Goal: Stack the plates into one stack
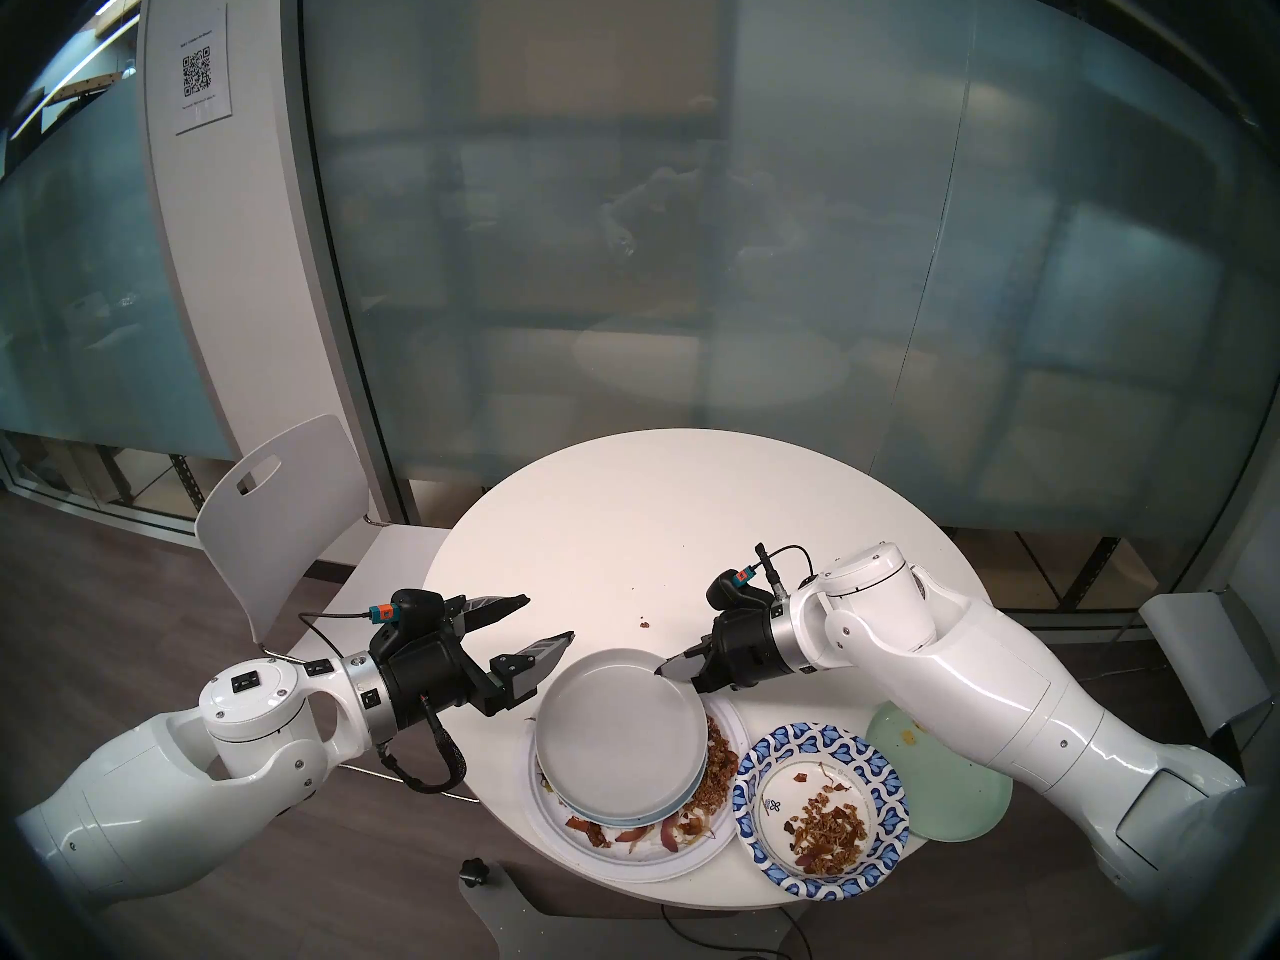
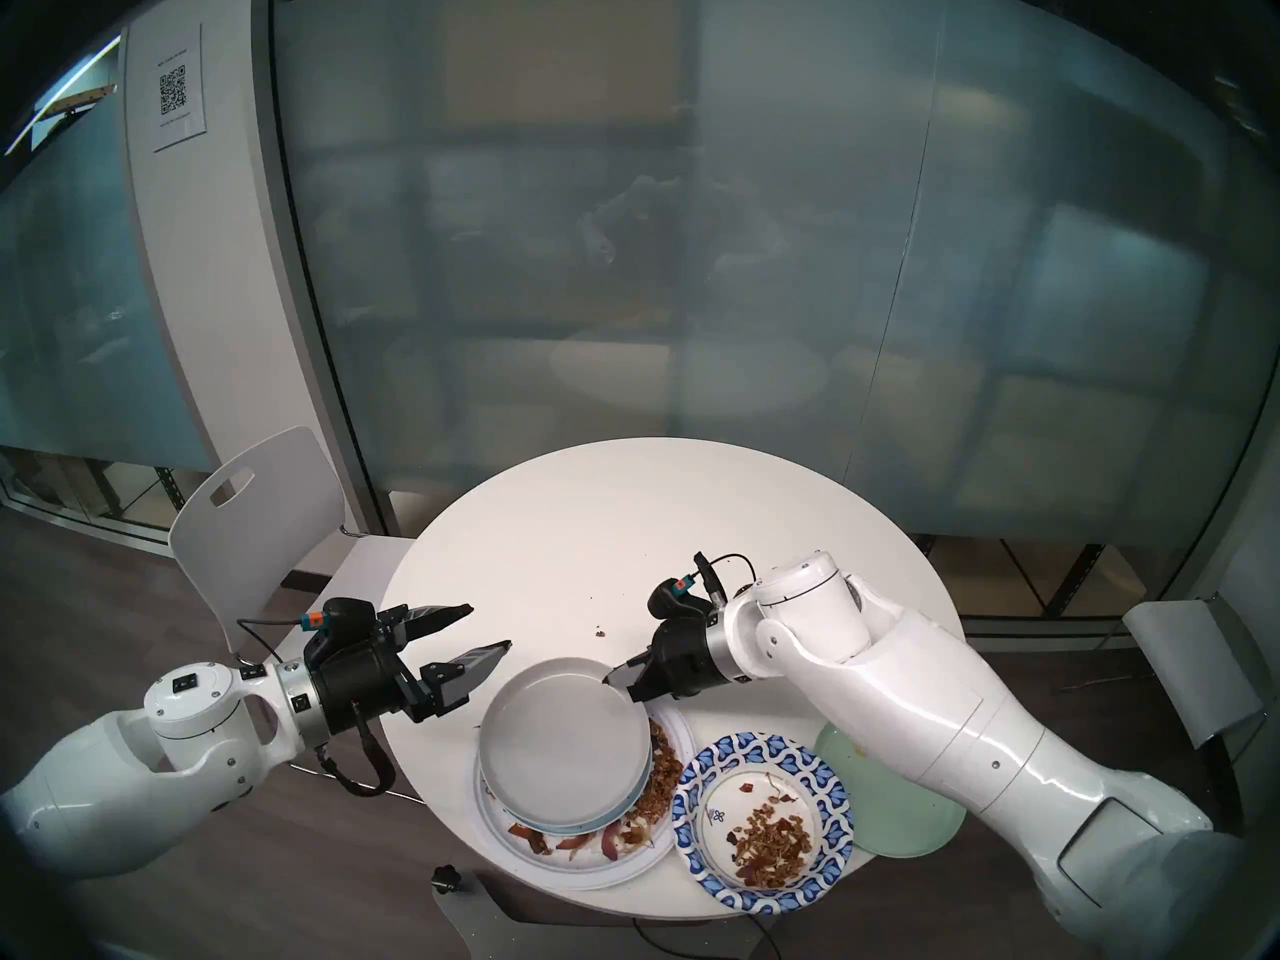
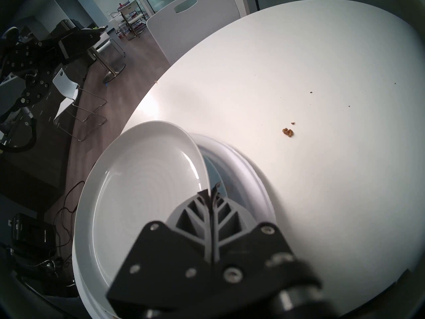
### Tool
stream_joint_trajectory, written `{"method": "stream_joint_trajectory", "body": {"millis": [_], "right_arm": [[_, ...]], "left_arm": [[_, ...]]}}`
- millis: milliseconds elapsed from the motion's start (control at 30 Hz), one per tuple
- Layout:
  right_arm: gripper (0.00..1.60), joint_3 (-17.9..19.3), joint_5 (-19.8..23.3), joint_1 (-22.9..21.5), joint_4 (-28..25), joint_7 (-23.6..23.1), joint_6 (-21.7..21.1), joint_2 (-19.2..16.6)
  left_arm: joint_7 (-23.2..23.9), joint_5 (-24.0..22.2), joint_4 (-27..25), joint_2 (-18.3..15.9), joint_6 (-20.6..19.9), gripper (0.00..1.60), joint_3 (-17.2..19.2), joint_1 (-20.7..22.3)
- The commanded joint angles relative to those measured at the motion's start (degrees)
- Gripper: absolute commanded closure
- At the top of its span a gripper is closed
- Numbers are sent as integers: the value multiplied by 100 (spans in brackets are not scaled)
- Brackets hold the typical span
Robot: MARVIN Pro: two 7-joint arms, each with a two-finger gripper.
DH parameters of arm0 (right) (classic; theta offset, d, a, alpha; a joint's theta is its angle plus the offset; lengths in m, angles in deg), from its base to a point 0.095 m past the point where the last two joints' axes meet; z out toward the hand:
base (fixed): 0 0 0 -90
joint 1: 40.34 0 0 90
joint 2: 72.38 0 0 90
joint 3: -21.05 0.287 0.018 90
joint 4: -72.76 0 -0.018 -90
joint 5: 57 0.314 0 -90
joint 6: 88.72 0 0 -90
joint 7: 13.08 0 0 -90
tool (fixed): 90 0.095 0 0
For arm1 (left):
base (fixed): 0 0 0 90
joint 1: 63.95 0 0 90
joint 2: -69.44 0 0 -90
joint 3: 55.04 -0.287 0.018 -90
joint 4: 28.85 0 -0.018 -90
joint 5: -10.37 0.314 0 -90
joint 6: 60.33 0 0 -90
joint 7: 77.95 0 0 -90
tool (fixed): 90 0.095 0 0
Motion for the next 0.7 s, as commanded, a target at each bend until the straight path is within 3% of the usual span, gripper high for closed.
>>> {"method": "stream_joint_trajectory", "body": {"millis": [0, 33, 233, 333, 433, 533, 667], "right_arm": [[112, 77, 36, -48, -102, -22, 59, 30], [92, 78, 35, -52, -101, -21, 53, 34], [80, 112, 43, -59, -134, -2, 22, 25], [56, 227, 86, -7, -204, 41, 72, -4], [57, 354, 161, 48, -261, 73, 112, -17], [48, 825, 515, 308, -372, 162, 227, -88], [53, 1253, 820, 600, -561, 188, 292, -392]], "left_arm": [[-7, 4, -121, 10, 56, 0, 41, 5], [-7, 3, -121, 10, 56, 0, 41, 5], [-7, 3, -121, 9, 56, 0, 40, 6], [-7, 2, -120, 8, 56, 0, 39, 8], [-6, 2, -119, 8, 55, 0, 37, 9], [-2, 0, -114, 8, 52, 0, 33, 16], [3, -2, -108, 9, 47, 0, 27, 24]]}}
